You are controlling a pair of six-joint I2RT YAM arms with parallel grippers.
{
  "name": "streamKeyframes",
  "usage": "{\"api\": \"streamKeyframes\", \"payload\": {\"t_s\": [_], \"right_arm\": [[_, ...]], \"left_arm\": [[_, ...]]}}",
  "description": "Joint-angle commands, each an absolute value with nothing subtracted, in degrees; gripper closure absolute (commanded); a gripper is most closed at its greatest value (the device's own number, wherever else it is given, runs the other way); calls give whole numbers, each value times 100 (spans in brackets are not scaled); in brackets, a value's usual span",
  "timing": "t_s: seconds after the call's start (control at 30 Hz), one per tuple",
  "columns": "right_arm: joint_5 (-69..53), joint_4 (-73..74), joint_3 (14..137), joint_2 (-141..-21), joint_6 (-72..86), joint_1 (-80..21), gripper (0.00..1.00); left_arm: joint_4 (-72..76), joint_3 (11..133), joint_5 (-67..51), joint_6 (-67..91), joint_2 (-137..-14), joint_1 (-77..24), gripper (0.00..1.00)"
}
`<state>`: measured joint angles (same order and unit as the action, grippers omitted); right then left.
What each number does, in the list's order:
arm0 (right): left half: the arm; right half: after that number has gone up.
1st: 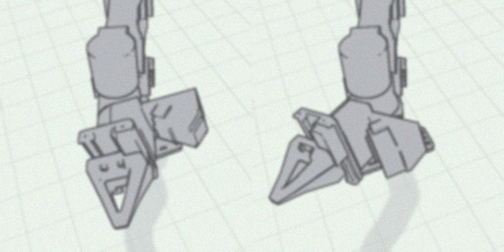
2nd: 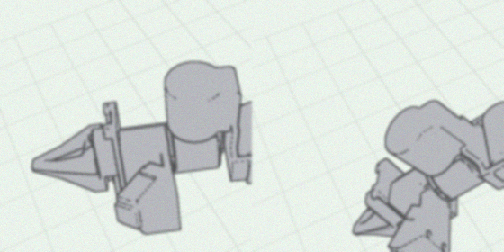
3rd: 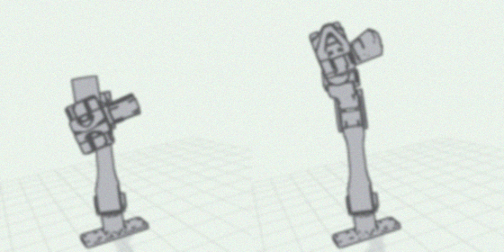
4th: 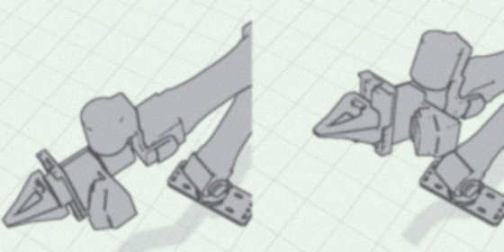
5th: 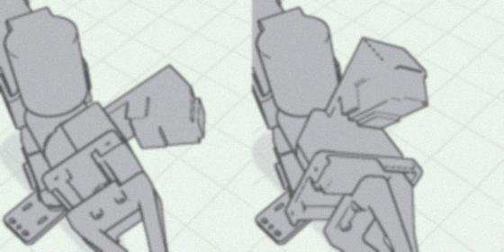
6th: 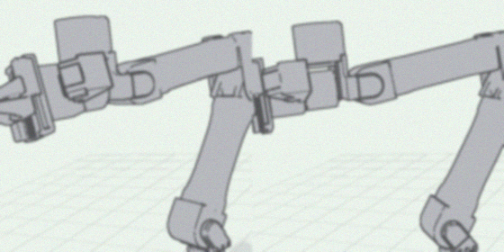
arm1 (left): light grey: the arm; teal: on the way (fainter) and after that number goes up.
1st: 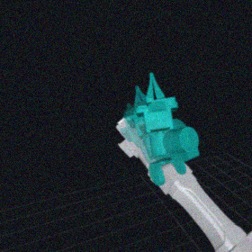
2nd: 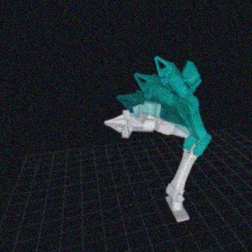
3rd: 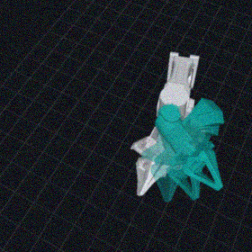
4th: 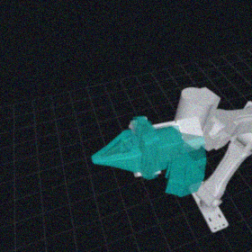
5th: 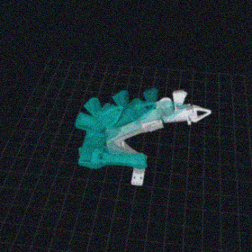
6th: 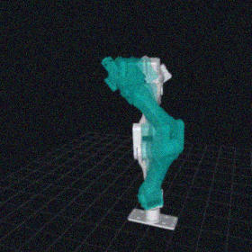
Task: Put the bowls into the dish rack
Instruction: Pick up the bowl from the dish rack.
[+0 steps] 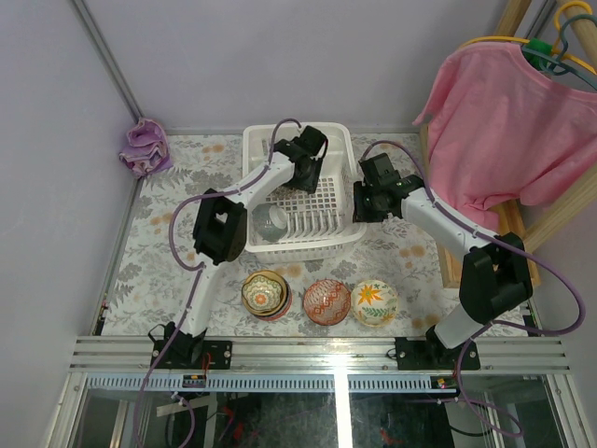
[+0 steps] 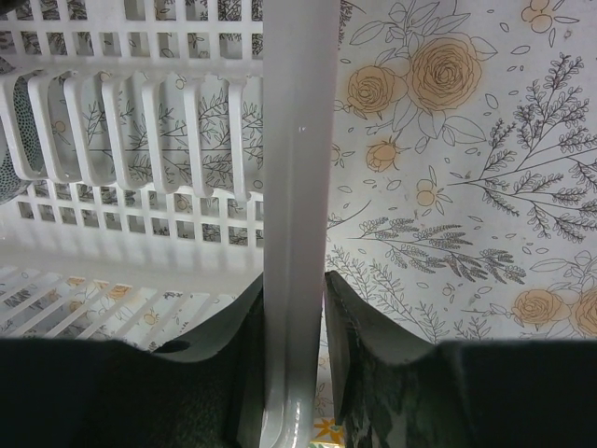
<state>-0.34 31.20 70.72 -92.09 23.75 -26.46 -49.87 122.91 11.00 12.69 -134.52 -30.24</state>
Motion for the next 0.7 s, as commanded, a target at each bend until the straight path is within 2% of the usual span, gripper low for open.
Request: {"api": "streamKeyframes", "payload": {"t_s": [0.0,0.03,0.13,0.27,0.5,0.67], "right_arm": [[-70,3020,7099,-9293,2255,-2563,66],[-70,3010,7095,-9297,2254,-2554,66],[-71,3007,7090,-9299,2265,-2558,67],[-66,3019,7109,-9308,2276,-2557,67],[-2,3063,7166,-9361,2307,-2557,68],[94,3175,7280,-9390,2269,-2543,68]], "left_arm": [[-4807,12254,1268,1064,-13578,-2998,53],[-4783,12238,1275,1056,-13597,-2999,57],[-4732,12227,1376,1092,-13567,-2972,81],[-4572,12109,1369,1106,-13370,-2925,99],[-4419,11952,1195,1180,-12500,-2869,100],[-4386,11782,231,1646,-11386,-2672,100]]}}
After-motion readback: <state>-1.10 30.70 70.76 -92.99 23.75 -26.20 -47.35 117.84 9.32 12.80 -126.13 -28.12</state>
